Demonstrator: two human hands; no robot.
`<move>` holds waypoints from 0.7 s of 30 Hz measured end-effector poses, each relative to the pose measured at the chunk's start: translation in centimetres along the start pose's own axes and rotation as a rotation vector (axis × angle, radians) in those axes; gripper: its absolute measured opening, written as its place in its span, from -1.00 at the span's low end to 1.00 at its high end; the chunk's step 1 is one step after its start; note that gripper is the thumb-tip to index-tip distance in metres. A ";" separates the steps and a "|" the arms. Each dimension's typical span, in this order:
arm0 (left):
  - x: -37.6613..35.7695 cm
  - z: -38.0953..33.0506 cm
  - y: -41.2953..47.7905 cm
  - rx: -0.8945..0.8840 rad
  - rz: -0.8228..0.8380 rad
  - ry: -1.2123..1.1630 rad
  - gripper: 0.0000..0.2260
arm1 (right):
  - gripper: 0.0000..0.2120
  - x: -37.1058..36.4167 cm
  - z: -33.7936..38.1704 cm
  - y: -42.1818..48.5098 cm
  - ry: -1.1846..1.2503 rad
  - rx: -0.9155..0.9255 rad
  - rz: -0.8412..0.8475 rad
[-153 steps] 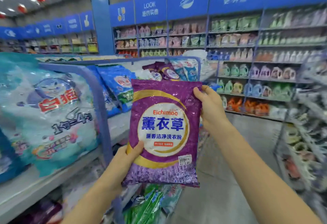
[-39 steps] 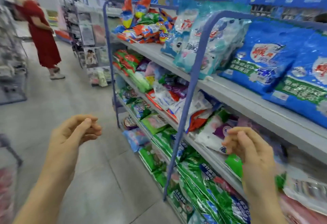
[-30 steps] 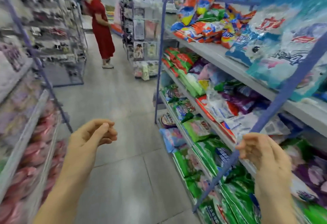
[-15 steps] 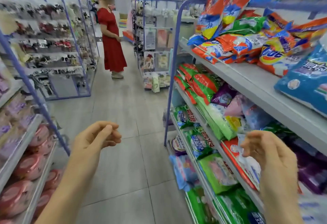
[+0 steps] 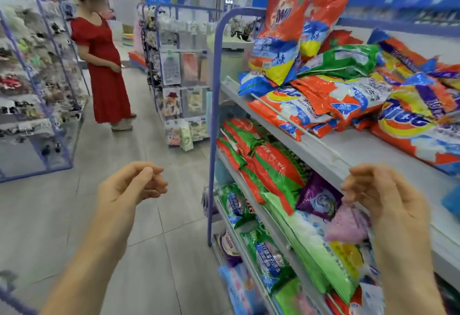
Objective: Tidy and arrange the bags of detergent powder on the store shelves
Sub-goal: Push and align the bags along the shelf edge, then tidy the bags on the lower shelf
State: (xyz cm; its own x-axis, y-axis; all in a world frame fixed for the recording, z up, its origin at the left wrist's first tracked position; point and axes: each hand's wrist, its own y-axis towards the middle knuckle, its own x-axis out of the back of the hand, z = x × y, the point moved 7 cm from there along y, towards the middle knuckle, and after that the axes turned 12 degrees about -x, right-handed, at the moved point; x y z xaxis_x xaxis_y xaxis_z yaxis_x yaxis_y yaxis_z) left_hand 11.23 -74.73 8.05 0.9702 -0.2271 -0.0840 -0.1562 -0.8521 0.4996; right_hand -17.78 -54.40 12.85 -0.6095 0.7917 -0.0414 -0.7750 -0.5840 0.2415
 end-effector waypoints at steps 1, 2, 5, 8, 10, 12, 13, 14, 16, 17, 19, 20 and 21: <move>-0.5 1.1 2.0 -0.004 0.022 -0.004 -0.73 | -0.72 -0.7 -0.1 1.1 -0.006 0.020 -0.021; -1.1 2.2 4.0 -0.009 0.044 -0.014 -0.76 | -0.71 -1.6 -0.2 2.1 -0.021 0.042 -0.042; -3.2 5.2 10.2 -0.019 0.130 -0.056 -0.78 | -0.69 -3.9 -0.2 5.3 -0.095 0.103 -0.123; -6.2 7.0 16.1 -0.034 0.266 -0.099 -0.79 | -0.74 -5.7 0.9 9.1 -0.179 0.156 -0.192; -8.9 7.6 19.6 -0.077 0.384 -0.114 -0.81 | -0.81 -6.3 1.8 11.7 -0.273 0.191 -0.251; -11.7 7.9 22.6 -0.141 0.483 -0.130 -0.87 | -0.84 -6.8 2.8 14.2 -0.385 0.210 -0.301; -13.0 8.0 23.9 -0.179 0.524 -0.132 -0.93 | -0.84 -7.2 3.4 15.4 -0.467 0.225 -0.313; -14.4 8.1 25.1 -0.209 0.560 -0.134 -0.97 | -0.83 -7.6 4.0 16.4 -0.574 0.239 -0.324; -17.1 8.4 27.3 -0.263 0.611 -0.148 -0.87 | -0.83 -8.3 4.8 18.5 -0.829 0.240 -0.346; -18.5 8.5 28.3 -0.296 0.626 -0.146 -0.83 | -0.85 -8.5 5.2 19.5 -0.952 0.232 -0.352; -21.3 8.4 29.9 -0.366 0.641 -0.160 -0.80 | -0.84 -8.6 5.8 21.5 -1.152 0.225 -0.357; -22.7 8.4 30.6 -0.408 0.647 -0.171 -0.78 | -0.83 -8.6 6.1 22.6 -1.226 0.227 -0.361; -24.0 8.3 31.2 -0.454 0.652 -0.170 -0.76 | -0.82 -8.5 6.3 23.7 -1.293 0.234 -0.362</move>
State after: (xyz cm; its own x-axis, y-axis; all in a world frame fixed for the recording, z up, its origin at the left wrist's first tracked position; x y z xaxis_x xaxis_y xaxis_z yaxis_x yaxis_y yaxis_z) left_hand -18.47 -99.78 18.46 0.6631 -0.7113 0.2333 -0.5545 -0.2573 0.7914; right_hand -29.88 -73.88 25.04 0.3109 0.5689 0.7613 -0.7315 -0.3682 0.5739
